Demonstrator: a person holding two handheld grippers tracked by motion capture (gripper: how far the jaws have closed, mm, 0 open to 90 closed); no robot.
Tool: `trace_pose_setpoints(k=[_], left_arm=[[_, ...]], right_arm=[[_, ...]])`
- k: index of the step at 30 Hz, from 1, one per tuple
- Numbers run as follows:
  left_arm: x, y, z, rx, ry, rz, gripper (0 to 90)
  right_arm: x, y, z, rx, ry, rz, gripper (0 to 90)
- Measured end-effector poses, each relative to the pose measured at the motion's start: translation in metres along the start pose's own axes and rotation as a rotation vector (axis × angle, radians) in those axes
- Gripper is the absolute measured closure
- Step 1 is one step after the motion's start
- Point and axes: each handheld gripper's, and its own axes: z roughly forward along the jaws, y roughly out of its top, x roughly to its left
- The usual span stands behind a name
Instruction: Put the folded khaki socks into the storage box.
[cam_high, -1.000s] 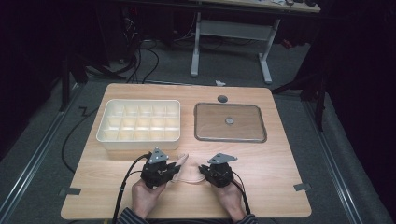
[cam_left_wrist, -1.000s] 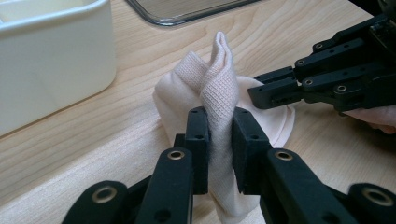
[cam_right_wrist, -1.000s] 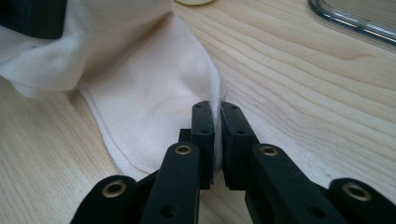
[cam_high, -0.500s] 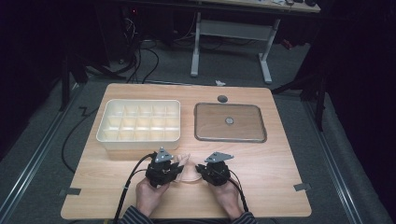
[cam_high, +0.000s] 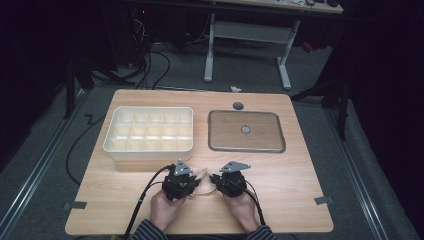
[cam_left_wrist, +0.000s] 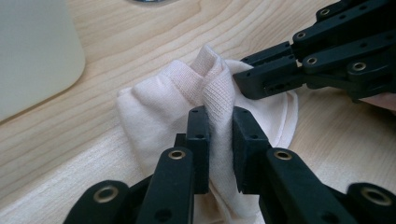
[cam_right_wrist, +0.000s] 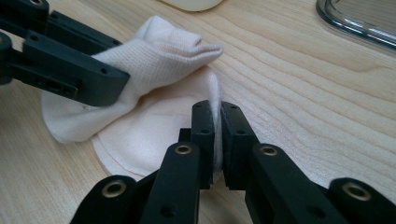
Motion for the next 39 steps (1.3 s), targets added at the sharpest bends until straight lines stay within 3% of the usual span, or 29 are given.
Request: trace_pose_setpoints(k=[5,6,10,16,22,23,28,34,39], left_arm=[[0.003,0.0,0.005,0.012,-0.016,-0.011,75.9],[0.003,0.001,0.005,0.005,-0.014,-0.017,68.4],[0.003,0.001,0.003,-0.01,-0.022,-0.011,63.5],[0.002,0.001,-0.008,-0.03,-0.034,-0.005,53.8],[0.01,-0.002,-0.022,-0.088,-0.052,-0.044,50.7],[0.01,-0.003,-0.023,-0.095,-0.054,-0.067,50.4],[0.021,-0.005,-0.03,-0.097,-0.027,-0.103,47.0],[0.037,-0.011,-0.021,-0.037,0.03,-0.122,44.6],[0.038,-0.013,-0.012,-0.017,0.03,-0.134,42.6]], right_arm=[[-0.001,0.001,0.0,0.004,-0.002,0.009,84.7],[-0.002,0.001,0.001,-0.001,0.0,0.005,84.5],[-0.002,0.001,0.001,-0.001,-0.005,0.007,83.0],[-0.002,0.001,-0.003,-0.001,-0.031,0.02,69.0],[-0.001,0.002,-0.011,-0.027,-0.067,0.008,59.9],[0.0,0.002,-0.013,-0.028,-0.067,0.013,58.9],[0.002,0.003,-0.021,-0.048,-0.065,0.019,53.0],[0.014,0.013,-0.031,-0.083,-0.052,-0.01,47.2],[0.026,0.021,-0.03,-0.084,-0.035,-0.046,45.1]])
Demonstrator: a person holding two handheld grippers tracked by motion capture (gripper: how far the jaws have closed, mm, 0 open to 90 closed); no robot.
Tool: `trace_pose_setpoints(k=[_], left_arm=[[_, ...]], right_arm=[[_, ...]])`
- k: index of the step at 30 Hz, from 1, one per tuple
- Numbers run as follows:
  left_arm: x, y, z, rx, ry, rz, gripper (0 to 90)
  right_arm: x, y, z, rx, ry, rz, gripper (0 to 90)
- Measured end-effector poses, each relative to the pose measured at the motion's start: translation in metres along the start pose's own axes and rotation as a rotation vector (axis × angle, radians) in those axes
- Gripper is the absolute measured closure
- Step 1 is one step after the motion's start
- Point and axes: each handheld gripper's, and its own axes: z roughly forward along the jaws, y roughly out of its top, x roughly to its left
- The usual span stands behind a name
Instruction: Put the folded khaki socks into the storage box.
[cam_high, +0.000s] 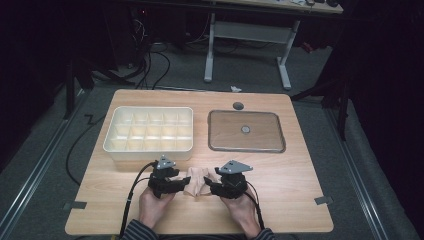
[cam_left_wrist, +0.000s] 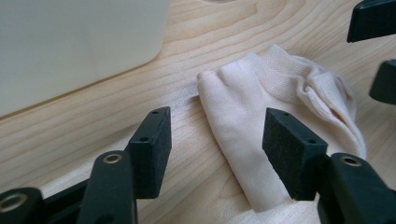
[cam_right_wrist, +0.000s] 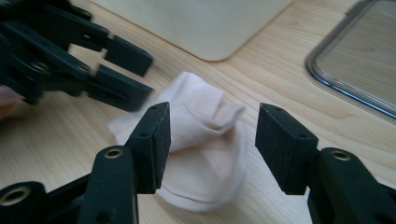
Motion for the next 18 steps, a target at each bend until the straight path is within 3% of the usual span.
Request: trace_pose_setpoints(k=[3,9,18], left_arm=[[0.0,0.0,0.004,0.006,0.002,-0.008,41.0],[-0.002,-0.001,0.008,0.015,0.013,-0.003,40.2],[-0.008,-0.006,0.008,0.002,0.045,0.024,42.1]], right_arm=[[0.011,0.006,0.006,0.004,0.016,-0.031,43.6],[0.02,0.009,0.019,0.039,0.012,-0.05,40.8],[0.018,0.003,0.027,0.077,-0.036,-0.064,41.5]])
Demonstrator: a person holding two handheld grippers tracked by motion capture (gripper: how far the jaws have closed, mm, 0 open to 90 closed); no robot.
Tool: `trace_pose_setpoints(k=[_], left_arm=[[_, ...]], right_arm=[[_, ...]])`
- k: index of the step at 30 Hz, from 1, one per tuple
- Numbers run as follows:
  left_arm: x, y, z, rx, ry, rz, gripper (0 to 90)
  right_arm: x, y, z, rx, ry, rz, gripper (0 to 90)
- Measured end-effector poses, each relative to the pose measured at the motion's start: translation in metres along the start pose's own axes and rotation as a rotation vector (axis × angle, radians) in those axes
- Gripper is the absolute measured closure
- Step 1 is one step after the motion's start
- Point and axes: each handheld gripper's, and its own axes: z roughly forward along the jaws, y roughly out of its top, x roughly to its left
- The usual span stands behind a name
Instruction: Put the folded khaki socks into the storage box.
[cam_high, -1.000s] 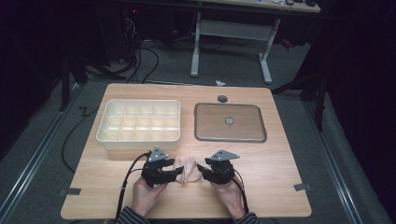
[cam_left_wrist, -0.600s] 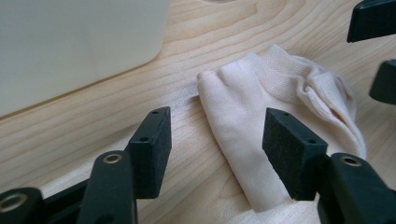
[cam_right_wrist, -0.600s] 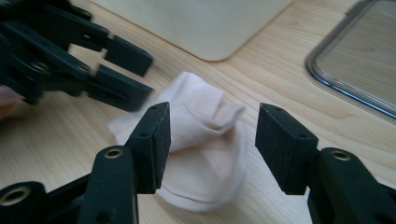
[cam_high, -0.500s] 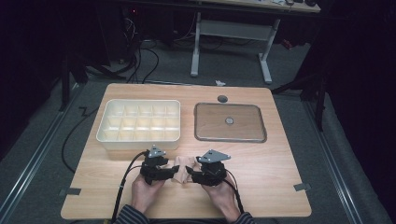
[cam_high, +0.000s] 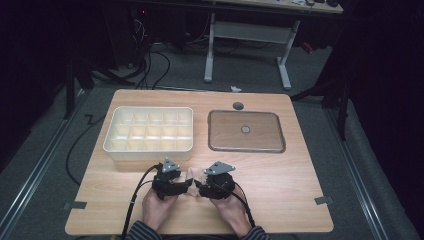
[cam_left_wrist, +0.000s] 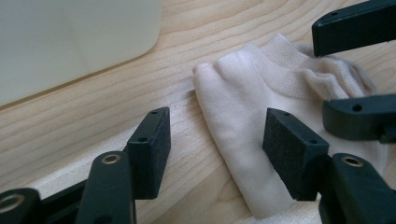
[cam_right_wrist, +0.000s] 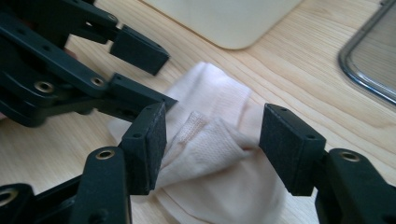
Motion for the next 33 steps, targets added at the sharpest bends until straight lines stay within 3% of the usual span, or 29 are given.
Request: trace_pose_setpoints(k=[6,12,18,33], left_arm=[[-0.002,-0.003,0.001,0.002,0.009,0.023,44.2],[-0.004,-0.005,0.0,-0.002,0.026,0.052,46.4],[-0.007,-0.007,0.0,-0.011,0.043,0.068,47.2],[-0.008,-0.009,0.0,-0.029,0.023,0.013,48.3]], right_arm=[[-0.01,-0.013,0.0,0.042,-0.032,0.011,44.8],[-0.016,-0.017,-0.001,0.033,-0.037,0.03,47.9],[-0.017,-0.021,0.001,0.038,-0.044,0.013,49.6],[-0.034,-0.018,0.011,0.028,-0.012,0.025,51.3]])
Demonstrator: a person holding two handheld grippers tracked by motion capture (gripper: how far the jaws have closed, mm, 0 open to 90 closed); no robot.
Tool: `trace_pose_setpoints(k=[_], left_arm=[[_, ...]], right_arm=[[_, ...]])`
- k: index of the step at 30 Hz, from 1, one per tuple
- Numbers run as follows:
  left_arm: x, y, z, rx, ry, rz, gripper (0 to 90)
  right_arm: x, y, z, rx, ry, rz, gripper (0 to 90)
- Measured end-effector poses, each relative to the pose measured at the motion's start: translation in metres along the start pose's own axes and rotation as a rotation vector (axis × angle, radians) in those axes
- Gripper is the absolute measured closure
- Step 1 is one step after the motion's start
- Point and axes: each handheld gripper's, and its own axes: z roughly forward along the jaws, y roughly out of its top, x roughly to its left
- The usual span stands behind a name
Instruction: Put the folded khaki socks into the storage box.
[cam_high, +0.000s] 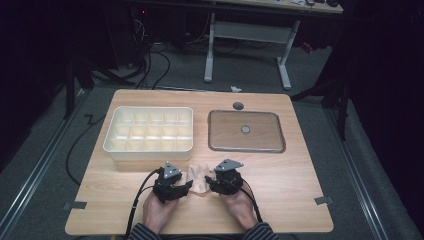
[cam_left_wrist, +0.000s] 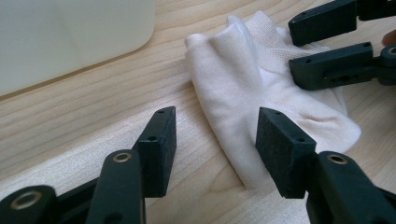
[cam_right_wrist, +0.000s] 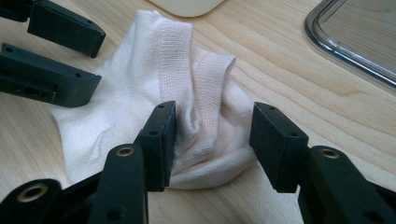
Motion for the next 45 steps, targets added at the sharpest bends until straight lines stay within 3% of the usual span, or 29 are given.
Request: trace_pose_setpoints(k=[6,12,18,21,26,28,37,45], left_arm=[[0.003,0.001,0.0,-0.003,-0.025,-0.034,42.6],[0.008,0.002,-0.003,-0.004,-0.036,-0.043,40.7],[0.013,0.007,-0.012,-0.032,-0.047,-0.049,40.7],[0.02,0.011,-0.015,-0.041,-0.078,-0.08,42.1],[0.027,0.023,-0.017,-0.036,-0.105,-0.088,42.9],[0.027,0.028,-0.018,-0.03,-0.099,-0.076,42.9],[0.027,0.039,-0.004,-0.009,-0.103,-0.094,43.2],[0.02,0.046,0.009,0.002,-0.071,-0.096,45.1]], right_arm=[[-0.002,0.0,-0.001,-0.011,0.023,0.026,51.6],[-0.002,0.001,-0.014,-0.056,0.025,0.046,51.9],[0.001,0.001,-0.026,-0.081,0.014,0.032,63.2],[0.003,0.001,-0.031,-0.09,0.038,0.027,68.5],[0.01,0.002,-0.035,-0.102,0.073,0.032,72.6],[0.013,0.002,-0.036,-0.102,0.076,0.023,73.5],[0.028,0.005,-0.029,-0.08,0.088,-0.007,79.1],[0.043,0.007,-0.018,-0.058,0.1,-0.044,80.6]])
